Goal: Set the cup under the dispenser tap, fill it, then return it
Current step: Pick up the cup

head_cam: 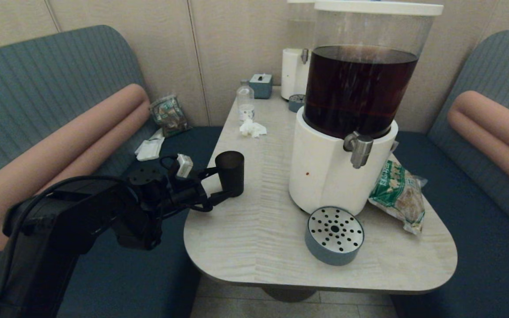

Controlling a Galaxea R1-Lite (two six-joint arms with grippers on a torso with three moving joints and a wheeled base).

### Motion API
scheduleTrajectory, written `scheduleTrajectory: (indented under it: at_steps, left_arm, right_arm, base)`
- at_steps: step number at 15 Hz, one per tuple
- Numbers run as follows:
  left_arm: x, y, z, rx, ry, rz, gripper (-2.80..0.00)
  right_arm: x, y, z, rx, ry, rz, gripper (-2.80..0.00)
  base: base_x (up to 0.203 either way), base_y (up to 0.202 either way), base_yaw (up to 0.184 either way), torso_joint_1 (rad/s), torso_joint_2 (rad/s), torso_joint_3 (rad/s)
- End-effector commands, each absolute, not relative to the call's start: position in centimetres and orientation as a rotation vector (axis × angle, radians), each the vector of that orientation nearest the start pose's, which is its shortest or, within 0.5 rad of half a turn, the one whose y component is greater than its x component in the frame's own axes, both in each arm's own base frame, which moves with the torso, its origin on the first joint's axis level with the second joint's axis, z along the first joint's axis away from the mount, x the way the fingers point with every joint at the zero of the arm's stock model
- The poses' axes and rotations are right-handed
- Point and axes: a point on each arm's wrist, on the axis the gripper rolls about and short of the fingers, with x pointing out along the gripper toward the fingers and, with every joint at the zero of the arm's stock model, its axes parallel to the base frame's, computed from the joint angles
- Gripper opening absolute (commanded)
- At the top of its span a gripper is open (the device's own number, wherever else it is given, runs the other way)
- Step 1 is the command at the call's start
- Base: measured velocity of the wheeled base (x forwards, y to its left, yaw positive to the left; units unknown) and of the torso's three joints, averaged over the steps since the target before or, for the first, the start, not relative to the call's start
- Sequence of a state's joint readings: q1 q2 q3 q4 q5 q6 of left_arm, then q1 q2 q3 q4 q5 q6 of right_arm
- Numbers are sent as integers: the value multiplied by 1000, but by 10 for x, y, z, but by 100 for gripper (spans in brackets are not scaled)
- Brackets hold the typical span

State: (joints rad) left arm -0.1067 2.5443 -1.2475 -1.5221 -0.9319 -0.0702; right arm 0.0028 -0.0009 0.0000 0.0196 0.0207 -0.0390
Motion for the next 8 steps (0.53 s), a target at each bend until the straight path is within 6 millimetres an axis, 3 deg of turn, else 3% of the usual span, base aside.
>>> scheduleTrajectory:
  at_steps: [1, 8]
  left_arm:
    - [459, -74, 42, 35, -205, -1044, 0]
    - [470, -88, 37, 27, -240, -1002, 0]
  right_arm:
    - [-23, 0, 73, -40, 19, 25, -280]
    - [-23, 0, 73, -40, 21, 25, -280]
  base:
    - [0, 0, 0, 0, 0, 0]
    - [0, 0, 0, 0, 0, 0]
